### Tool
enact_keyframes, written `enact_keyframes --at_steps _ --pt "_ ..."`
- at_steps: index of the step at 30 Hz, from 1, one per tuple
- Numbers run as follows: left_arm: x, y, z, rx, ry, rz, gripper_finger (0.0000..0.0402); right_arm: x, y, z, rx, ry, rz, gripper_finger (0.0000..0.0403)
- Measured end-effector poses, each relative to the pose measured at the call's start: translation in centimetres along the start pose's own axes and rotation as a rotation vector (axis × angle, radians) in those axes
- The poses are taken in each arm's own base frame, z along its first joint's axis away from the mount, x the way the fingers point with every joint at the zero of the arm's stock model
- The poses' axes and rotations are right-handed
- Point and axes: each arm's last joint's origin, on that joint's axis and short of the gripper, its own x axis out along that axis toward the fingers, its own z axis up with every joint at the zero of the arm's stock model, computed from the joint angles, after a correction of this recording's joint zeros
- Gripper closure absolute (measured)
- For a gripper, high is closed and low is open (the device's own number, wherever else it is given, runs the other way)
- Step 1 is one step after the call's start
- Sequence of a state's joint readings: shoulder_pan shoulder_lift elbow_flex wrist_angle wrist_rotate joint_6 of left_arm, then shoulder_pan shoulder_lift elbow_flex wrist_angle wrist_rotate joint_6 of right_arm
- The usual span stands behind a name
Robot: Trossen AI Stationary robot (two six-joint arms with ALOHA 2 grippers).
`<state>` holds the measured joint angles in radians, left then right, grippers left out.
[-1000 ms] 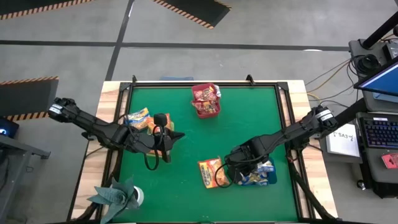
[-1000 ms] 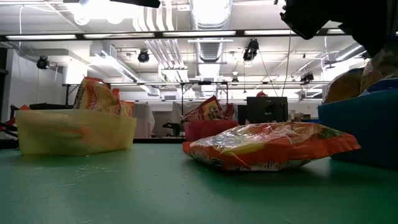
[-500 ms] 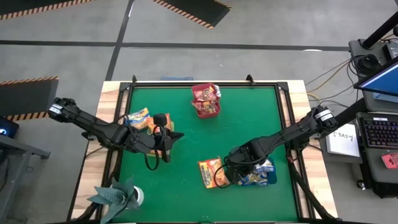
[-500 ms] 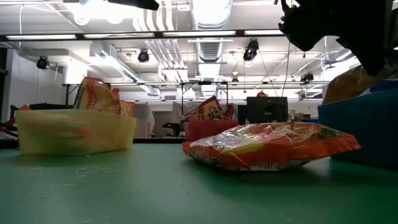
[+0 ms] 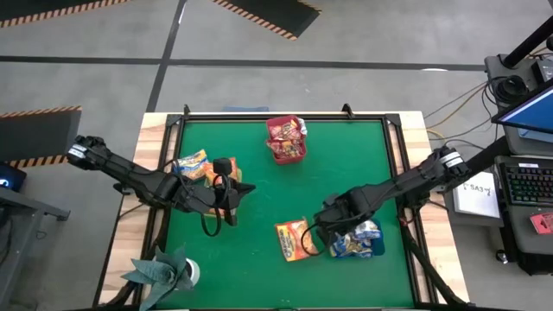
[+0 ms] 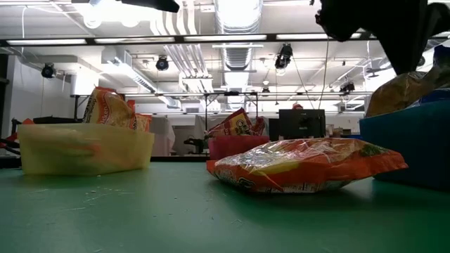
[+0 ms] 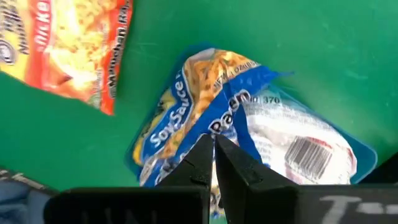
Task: Sort Maruchan noodles
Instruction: Put the noodle pack into the yellow bin
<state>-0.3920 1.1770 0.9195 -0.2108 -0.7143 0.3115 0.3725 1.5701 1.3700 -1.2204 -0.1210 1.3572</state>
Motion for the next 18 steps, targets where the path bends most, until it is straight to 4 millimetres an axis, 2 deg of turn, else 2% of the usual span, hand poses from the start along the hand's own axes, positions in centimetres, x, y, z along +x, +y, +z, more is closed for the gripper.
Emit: enact_keyframes --at_steps 5,9,14,18 --pt "0.0 0.0 -0.1 0.003 0.008 -0.002 0.0402 1.7 0.6 0.4 -0.036 -0.004 -0.051 0.0394" --pt "0.0 0.0 -0.1 0.003 0.012 -0.004 0.0402 1.9 0.6 0.6 -0.056 0.026 -0.064 0.0394" --pt "0.0 0.0 -0.1 0.002 0.012 -0.004 0.0402 -0.6 0.2 0.7 -0.042 0.017 -0.056 0.0394" --pt "0.0 0.0 -0.1 0.002 0.012 -0.004 0.0402 -2.5 0.7 0.9 -0.069 -0.086 -0.001 0.0394"
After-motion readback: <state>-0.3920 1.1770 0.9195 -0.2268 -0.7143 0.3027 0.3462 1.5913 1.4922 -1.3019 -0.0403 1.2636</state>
